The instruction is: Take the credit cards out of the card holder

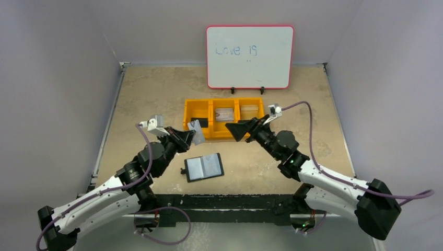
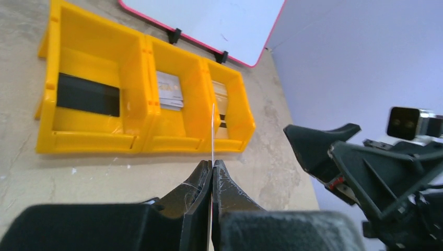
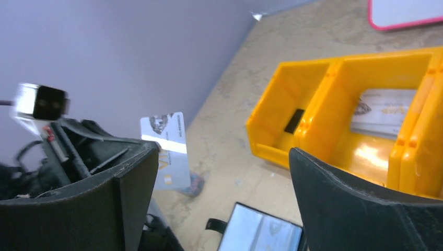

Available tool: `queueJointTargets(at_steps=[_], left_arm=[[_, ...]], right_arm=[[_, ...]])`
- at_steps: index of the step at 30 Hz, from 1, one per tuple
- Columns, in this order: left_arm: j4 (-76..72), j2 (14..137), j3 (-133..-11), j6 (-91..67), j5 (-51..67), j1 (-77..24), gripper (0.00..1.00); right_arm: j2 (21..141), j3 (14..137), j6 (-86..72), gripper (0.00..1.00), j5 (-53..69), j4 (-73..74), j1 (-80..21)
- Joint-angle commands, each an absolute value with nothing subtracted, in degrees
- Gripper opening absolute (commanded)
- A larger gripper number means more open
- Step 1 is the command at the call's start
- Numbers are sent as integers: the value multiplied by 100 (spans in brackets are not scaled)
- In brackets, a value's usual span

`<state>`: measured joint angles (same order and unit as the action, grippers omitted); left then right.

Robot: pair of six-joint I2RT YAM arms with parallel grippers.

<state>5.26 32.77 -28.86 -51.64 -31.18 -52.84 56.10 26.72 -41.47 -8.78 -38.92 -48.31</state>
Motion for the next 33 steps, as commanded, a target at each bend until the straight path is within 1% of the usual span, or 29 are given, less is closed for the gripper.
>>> queueJointTargets(at_steps=[1,2,3,5,7,9,10,15,21,22,28,31,33], left_arm=[[-578,3158,-2718,-4852,-2671,-5273,0],[-590,3184,-2735,-4852,-2603,-5273,0],[-602,3234,-2769,-4841,-2523,-5273,0],[-737,3392,-2821,-4774,-2261,-5272,0],[-959,3557,-2849,-4755,-1949,-5273,0],[-1217,3693,-2852,-4757,-1776,-5273,0],[-1258,3743,-2879,-4769,-1717,-5273,0],[-1379,3787,-2920,-4772,-1353,-5269,0],[-1724,3485,-2635,-4940,-1483,-5273,0],[-1723,3462,-2622,-4937,-1498,-5273,0],[-1868,3526,-2589,-4922,-1398,-5272,0],[-2008,3575,-2536,-4931,-1293,-5271,0],[-2053,3594,-2493,-4951,-1231,-5273,0]], right_arm=[[5740,2065,-5087,91,1681,-6011,-3592],[5937,2142,-5108,86,2131,-6176,-3421],[6085,2340,-5013,84,2434,-6079,-3366],[6378,2611,-4843,83,2866,-6042,-3358],[6634,2746,-4889,81,3243,-6397,-3358],[6851,2910,-4870,76,3544,-6623,-3362],[6930,2998,-4854,74,3587,-6706,-3360],[7231,3296,-4878,68,4163,-6799,-3366],[7539,3471,-5076,65,4390,-6815,-3366],[7606,3500,-5139,63,4507,-6880,-3366],[8081,3611,-5660,57,5243,-7688,-3463],[8268,3647,-5854,56,5320,-7966,-3493],[8405,3683,-6086,53,5398,-8293,-3494]])
